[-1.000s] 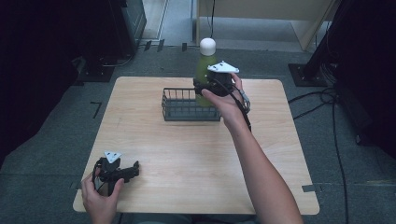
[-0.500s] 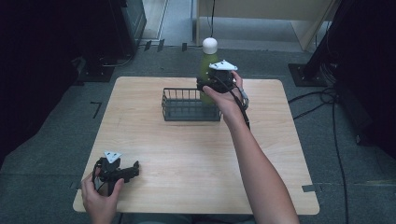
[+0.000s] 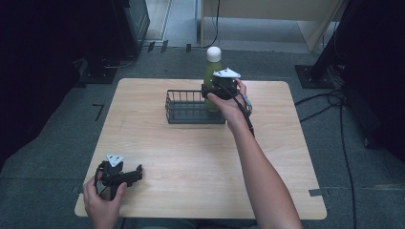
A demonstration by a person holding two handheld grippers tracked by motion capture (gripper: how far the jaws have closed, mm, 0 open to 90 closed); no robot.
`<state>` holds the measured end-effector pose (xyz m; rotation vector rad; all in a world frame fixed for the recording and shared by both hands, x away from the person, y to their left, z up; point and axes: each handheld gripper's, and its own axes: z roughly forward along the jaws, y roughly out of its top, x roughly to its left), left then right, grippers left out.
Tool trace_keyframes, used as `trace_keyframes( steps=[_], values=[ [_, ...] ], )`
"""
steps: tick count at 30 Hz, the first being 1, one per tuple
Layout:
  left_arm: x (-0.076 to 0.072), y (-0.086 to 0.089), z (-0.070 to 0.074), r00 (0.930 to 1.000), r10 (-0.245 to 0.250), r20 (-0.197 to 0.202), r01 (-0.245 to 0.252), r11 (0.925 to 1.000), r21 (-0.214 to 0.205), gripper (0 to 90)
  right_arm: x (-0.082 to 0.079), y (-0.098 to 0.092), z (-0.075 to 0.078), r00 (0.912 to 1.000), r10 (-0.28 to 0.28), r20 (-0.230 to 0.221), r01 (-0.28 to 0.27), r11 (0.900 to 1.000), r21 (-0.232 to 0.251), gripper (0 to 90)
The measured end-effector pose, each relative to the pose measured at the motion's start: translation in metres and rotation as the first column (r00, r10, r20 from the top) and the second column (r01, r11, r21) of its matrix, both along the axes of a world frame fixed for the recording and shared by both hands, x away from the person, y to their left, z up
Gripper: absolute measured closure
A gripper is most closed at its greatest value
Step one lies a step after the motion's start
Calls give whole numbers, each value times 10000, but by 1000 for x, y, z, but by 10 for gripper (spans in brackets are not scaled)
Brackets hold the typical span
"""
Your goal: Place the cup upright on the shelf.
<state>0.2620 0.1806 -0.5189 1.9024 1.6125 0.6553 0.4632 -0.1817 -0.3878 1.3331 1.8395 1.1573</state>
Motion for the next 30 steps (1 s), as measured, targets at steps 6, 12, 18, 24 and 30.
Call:
trace_keyframes(
  steps=[6, 12, 18, 24, 30],
  values=[
    [0, 0, 0, 10000, 8, 4, -8, 10000, -14, 0, 1, -3, -7, 9999, -56, -148, 57, 10000, 28, 200],
    [0, 0, 0, 10000, 7, 6, -7, 10000, -12, 0, -2, -6, -9, 9998, -157, -131, 161, 9994, 318, 194],
    [0, 0, 0, 10000, -1, -2, 1, 10000, 1, 0, -4, -6, -9, 9996, -106, -273, 117, 9991, 415, 170],
    [0, 0, 0, 10000, 7, 2, -7, 10000, -11, 0, -8, -11, -8, 9965, 310, -771, -255, 9972, 709, 68],
    [0, 0, 0, 10000, 14, 16, -14, 10000, -13, 0, -15, -16, -6, 9938, 537, -972, -457, 9956, 819, 22]
  ],
)
